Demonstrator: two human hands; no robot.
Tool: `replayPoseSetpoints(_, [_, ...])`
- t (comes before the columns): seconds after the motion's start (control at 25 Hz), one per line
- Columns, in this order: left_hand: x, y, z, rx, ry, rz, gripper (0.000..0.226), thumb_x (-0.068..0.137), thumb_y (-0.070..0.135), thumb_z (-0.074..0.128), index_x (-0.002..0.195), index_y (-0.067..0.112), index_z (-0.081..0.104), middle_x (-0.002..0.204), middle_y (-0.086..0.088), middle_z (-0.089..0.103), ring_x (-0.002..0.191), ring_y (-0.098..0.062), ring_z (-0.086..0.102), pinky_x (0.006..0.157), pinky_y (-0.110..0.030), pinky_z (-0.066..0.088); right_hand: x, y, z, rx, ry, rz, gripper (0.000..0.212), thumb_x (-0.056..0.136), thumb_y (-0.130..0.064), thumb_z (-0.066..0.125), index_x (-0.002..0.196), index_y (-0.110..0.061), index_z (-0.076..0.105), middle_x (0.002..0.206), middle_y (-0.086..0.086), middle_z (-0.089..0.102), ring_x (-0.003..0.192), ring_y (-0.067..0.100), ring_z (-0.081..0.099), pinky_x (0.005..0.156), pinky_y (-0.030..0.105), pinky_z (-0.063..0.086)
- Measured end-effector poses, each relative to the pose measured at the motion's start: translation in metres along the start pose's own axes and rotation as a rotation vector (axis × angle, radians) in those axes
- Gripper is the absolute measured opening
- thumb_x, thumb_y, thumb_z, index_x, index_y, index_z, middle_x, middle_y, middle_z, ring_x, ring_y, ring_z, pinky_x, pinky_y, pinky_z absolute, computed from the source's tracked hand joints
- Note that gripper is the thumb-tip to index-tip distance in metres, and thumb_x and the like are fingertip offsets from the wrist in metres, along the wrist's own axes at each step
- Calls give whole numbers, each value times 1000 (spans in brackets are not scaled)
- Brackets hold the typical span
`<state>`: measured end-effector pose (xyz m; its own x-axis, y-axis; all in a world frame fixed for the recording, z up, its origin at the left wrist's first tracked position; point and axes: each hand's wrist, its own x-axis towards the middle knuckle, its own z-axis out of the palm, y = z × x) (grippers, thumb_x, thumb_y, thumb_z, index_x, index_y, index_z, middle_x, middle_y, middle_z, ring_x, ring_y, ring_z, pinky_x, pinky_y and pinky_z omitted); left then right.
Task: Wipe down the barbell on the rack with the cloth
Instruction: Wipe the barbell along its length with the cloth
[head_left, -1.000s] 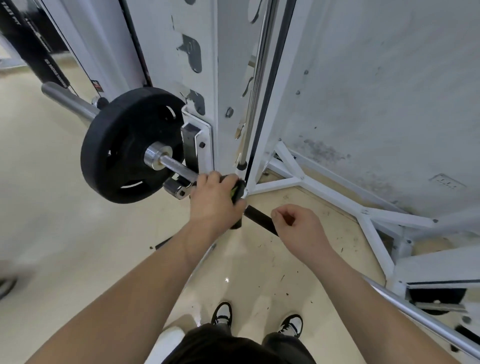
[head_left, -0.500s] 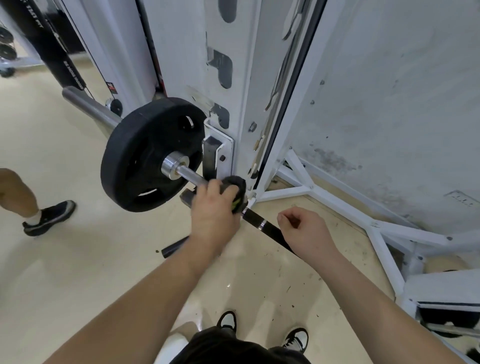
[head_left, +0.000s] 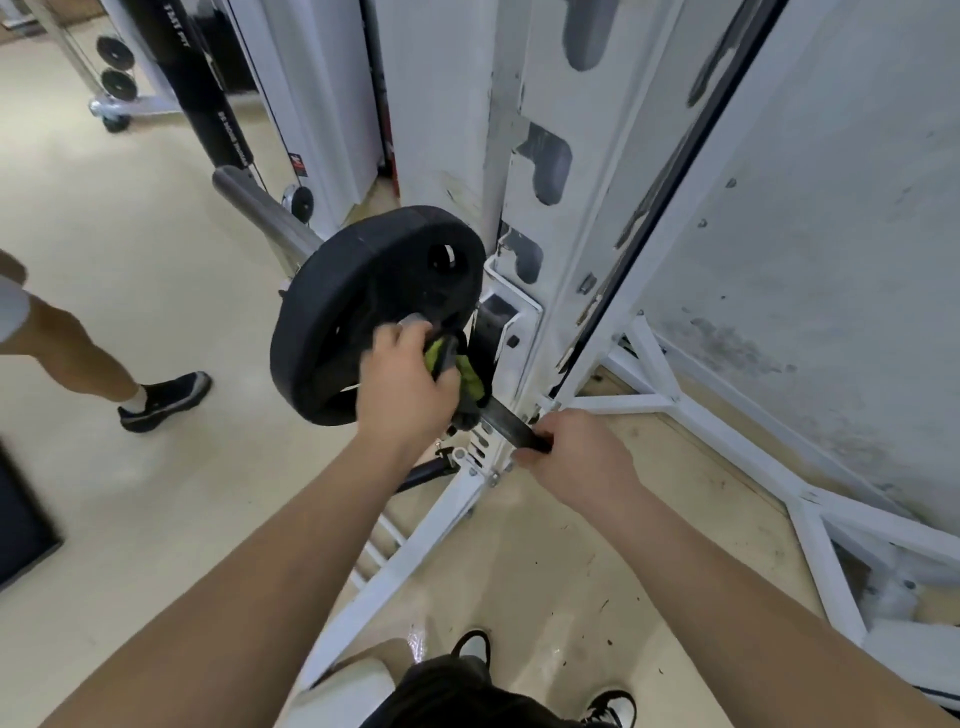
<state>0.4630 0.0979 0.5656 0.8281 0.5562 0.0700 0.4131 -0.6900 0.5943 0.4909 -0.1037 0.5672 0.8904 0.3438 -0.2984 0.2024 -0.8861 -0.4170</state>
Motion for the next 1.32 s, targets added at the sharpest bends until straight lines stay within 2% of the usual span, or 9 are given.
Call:
replayPoseSetpoints(0.16, [14, 9, 30, 302, -77, 43, 40, 88, 33, 65, 121, 12, 62, 132, -15, 51, 112, -46, 50, 87, -51, 52, 6, -5, 7, -129, 24, 6, 16, 86, -32, 64, 77, -18, 67, 70, 0, 62, 67, 25, 57, 50, 24, 33])
replayPoseSetpoints(0.32, [-9, 36, 23, 426, -143, 24, 44, 87, 40, 64, 121, 11, 59, 134, -12, 49, 123, -38, 48, 81, -44, 51, 7, -2, 9, -88, 22, 43, 14, 80, -32, 64, 74, -20, 66, 66, -1, 63, 67, 24, 62, 50, 24, 36])
replayPoseSetpoints(0.44, [-56, 45, 28, 430, -296, 233, 39, 87, 42, 65, 117, 17, 58, 122, -6, 52, 119, -29, 52, 73, -37, 45, 7, -1, 7, -93, 39, 46, 10, 78, -30, 62, 73, -22, 66, 69, -2, 65, 70, 26, 62, 51, 25, 37])
replayPoseSetpoints(0.56, [-45, 25, 19, 309, -203, 342, 34, 80, 40, 70, 106, 18, 65, 105, -4, 58, 102, -29, 59, 63, -36, 48, 4, 4, 7, -60, 34, 13, 14, 84, -37, 65, 84, -26, 73, 71, -3, 67, 72, 24, 64, 54, 26, 42])
replayPoseSetpoints(0.68, [-17, 21, 14, 339, -45, 148, 35, 82, 36, 72, 110, 17, 64, 113, -8, 60, 107, -34, 56, 68, -42, 52, 3, 7, 8, -8, 12, -28, 16, 87, -38, 67, 82, -25, 74, 66, -2, 63, 69, 24, 63, 52, 27, 38])
replayPoseSetpoints(0.88, [-49, 52, 35, 485, -166, 166, 39, 87, 35, 68, 118, 15, 57, 123, -11, 55, 119, -33, 50, 80, -42, 52, -3, 26, -9, 235, -17, 16, 26, 92, -30, 66, 117, -27, 74, 99, -2, 68, 91, 18, 64, 82, 34, 53])
replayPoseSetpoints(1.04, [-96, 34, 28, 76, -314, 262, 34, 82, 33, 67, 114, 23, 68, 105, -4, 65, 102, -26, 61, 77, -33, 51, -9, 35, -16, 317, 1, 82, 26, 93, -20, 63, 116, -23, 74, 97, -7, 71, 94, 14, 65, 85, 29, 49])
replayPoseSetpoints(1.24, [-71, 9, 12, -254, 44, -28, 30, 87, 32, 68, 116, 27, 67, 107, 2, 59, 100, -17, 57, 84, -30, 46, -25, 27, -6, 129, -11, 22, 22, 87, -19, 62, 65, -22, 63, 64, -1, 59, 65, 23, 59, 60, 30, 44])
replayPoseSetpoints(1.32, [-91, 26, 35, -330, -11, -46, 35, 88, 32, 68, 121, 21, 65, 112, -4, 55, 102, -24, 58, 87, -35, 51, -27, 24, -5, -4, 10, 9, 19, 83, -12, 59, 65, -15, 64, 69, 6, 58, 70, 29, 59, 56, 30, 40])
